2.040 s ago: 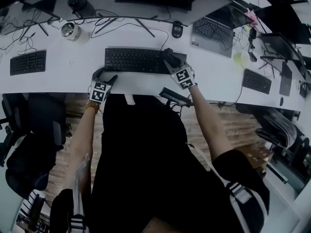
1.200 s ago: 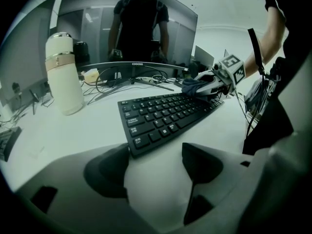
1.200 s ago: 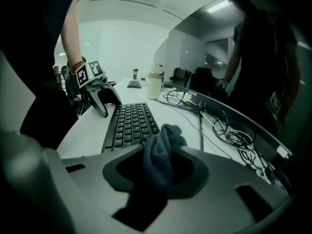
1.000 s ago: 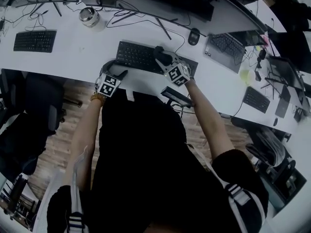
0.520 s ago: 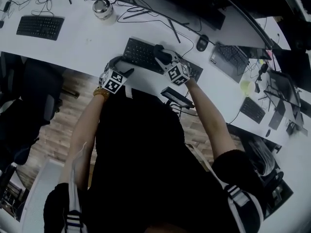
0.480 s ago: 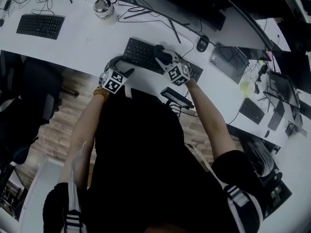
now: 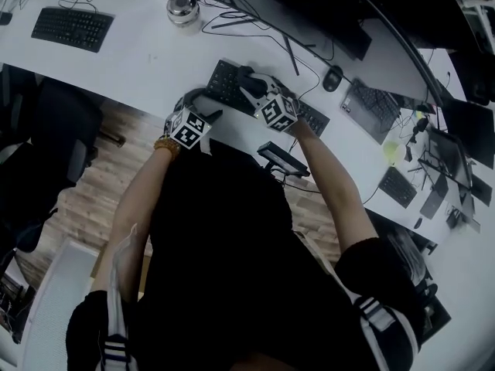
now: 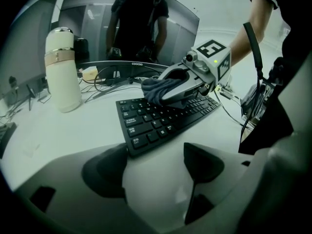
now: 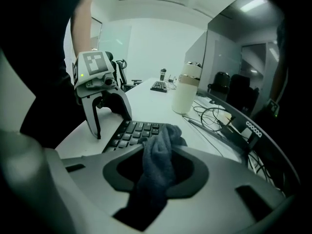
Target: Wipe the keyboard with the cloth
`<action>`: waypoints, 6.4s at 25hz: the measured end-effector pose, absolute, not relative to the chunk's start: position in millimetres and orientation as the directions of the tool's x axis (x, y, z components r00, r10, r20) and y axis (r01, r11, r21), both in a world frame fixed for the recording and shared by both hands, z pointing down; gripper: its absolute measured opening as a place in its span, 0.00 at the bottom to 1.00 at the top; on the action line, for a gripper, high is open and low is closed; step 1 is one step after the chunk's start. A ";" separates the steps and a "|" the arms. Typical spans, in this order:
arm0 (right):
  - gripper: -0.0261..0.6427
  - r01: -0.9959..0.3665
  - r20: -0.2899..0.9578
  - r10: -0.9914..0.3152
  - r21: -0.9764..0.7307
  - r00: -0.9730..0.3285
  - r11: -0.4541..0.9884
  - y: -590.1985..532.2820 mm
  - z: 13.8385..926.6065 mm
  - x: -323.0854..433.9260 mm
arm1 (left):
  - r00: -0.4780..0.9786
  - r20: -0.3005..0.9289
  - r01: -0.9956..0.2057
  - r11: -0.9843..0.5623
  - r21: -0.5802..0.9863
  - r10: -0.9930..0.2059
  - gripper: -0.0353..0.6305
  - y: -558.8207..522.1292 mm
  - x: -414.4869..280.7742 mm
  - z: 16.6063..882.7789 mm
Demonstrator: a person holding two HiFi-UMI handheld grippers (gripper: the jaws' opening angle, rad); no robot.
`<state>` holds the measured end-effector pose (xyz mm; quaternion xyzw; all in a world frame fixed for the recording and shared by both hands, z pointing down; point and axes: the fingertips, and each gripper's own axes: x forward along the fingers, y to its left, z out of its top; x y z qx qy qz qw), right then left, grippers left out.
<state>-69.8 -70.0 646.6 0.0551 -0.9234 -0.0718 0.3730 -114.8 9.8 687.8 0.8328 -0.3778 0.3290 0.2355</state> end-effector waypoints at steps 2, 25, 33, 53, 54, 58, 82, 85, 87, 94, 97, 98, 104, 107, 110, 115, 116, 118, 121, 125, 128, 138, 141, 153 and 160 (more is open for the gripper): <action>0.20 -0.014 0.686 -0.132 0.175 -0.716 0.984 -70.1 646.4 -79.0 | 0.503 0.725 -0.780 -0.609 0.145 -0.471 0.59 10.8 -114.4 687.6; 0.21 -0.060 0.667 -0.058 0.020 -0.743 0.998 -80.2 598.2 -84.3 | 0.514 0.741 -0.746 -0.651 0.139 -0.431 0.59 16.8 -120.3 692.4; 0.23 -0.465 0.609 -0.375 0.011 -0.699 0.885 -83.8 577.0 95.7 | 0.492 0.752 -0.764 -0.631 0.132 -0.439 0.59 11.2 -119.1 692.9; 0.42 -0.731 0.697 -0.552 0.058 -0.458 0.680 -59.1 622.0 232.0 | 0.422 0.775 -0.822 -0.560 0.108 -0.470 0.59 7.7 -117.0 695.5; 0.29 -0.729 0.715 -0.539 0.059 -0.445 0.681 -60.4 630.5 233.1 | 0.424 0.776 -0.820 -0.562 0.109 -0.468 0.59 7.6 -116.5 695.5; 0.21 -0.723 0.720 -0.518 0.033 -0.462 0.690 -50.3 645.4 235.9 | 0.426 0.770 -0.819 -0.564 0.104 -0.476 0.59 7.8 -117.3 695.2; 0.19 -0.715 0.703 -0.508 -0.003 -0.498 0.699 -35.3 652.6 236.5 | 0.432 0.756 -0.820 -0.564 0.101 -0.492 0.59 8.4 -118.0 695.4; 0.18 -0.679 0.705 -0.490 0.017 -0.512 0.734 -34.5 653.1 225.2 | 0.431 0.749 -0.823 -0.559 0.099 -0.503 0.59 7.3 -118.9 693.3; 0.18 -0.647 0.711 -0.479 0.044 -0.515 0.761 -33.1 653.5 220.4 | 0.429 0.748 -0.826 -0.554 0.099 -0.506 0.59 7.5 -118.0 693.4; 0.17 -0.576 0.715 -0.447 0.076 -0.537 0.814 -32.2 654.4 205.8 | 0.430 0.741 -0.830 -0.548 0.101 -0.515 0.59 6.7 -118.0 693.0; 0.17 -0.539 0.724 -0.421 0.080 -0.547 0.838 -32.3 655.4 197.0 | 0.430 0.742 -0.830 -0.548 0.102 -0.515 0.59 6.9 -118.0 693.6; 0.17 -0.533 0.725 -0.417 0.081 -0.548 0.842 -32.2 655.2 195.8 | 0.429 0.742 -0.831 -0.546 0.102 -0.515 0.59 7.4 -118.3 693.6; 0.17 -0.478 0.727 -0.400 0.113 -0.558 0.871 -30.2 655.5 183.2 | 0.426 0.739 -0.834 -0.543 0.098 -0.521 0.59 6.5 -119.1 694.5; 0.17 -0.425 0.731 -0.376 0.129 -0.569 0.896 -29.0 654.5 170.2 | 0.422 0.742 -0.837 -0.539 0.098 -0.520 0.59 8.2 -119.3 697.0; 0.17 -0.411 0.736 -0.370 0.137 -0.567 0.901 -28.2 654.0 168.6 | 0.429 0.737 -0.835 -0.541 0.102 -0.522 0.59 8.0 -117.0 696.2; 0.17 -0.371 0.741 -0.348 0.144 -0.574 0.918 -27.6 656.4 148.3 | 0.429 0.739 -0.835 -0.540 0.104 -0.520 0.59 5.7 -120.7 692.5; 0.17 -0.359 0.740 -0.342 0.145 -0.579 0.922 -27.2 656.6 145.2 | 0.429 0.738 -0.836 -0.539 0.105 -0.521 0.59 6.1 -119.8 692.6; 0.17 -0.325 0.742 -0.323 0.150 -0.587 0.934 -26.2 656.8 138.5 | 0.433 0.736 -0.835 -0.539 0.111 -0.520 0.59 6.3 -117.2 692.5; 0.17 -0.286 0.747 -0.301 0.154 -0.592 0.946 -26.3 656.0 127.5 | 0.441 0.734 -0.834 -0.538 0.123 -0.516 0.59 6.0 -116.7 691.3; 0.17 -0.258 0.743 -0.295 0.169 -0.601 0.951 -26.6 656.0 121.1 | 0.436 0.732 -0.837 -0.535 0.115 -0.524 0.59 5.6 -116.1 691.5; 0.17 -0.222 0.743 -0.276 0.174 -0.609 0.959 -26.2 657.2 104.7 | 0.433 0.737 -0.836 -0.536 0.114 -0.518 0.59 4.7 -116.4 691.0; 0.17 -0.155 0.738 -0.233 0.174 -0.634 0.973 -26.7 656.7 73.8 | 0.429 0.738 -0.838 -0.534 0.110 -0.521 0.59 5.1 -115.9 689.9; 0.17 -0.126 0.740 -0.213 0.172 -0.638 0.977 -27.9 656.5 66.5 | 0.427 0.737 -0.840 -0.532 0.108 -0.524 0.59 3.7 -115.5 688.6; 0.17 -0.082 0.728 -0.174 0.159 -0.663 0.984 -29.2 656.8 39.1 | 0.445 0.733 -0.835 -0.534 0.133 -0.514 0.59 5.7 -116.0 688.3; 0.17 -0.074 0.716 -0.162 0.152 -0.679 0.986 -31.9 655.9 17.5 | 0.464 0.736 -0.826 -0.541 0.159 -0.493 0.60 6.2 -117.1 686.1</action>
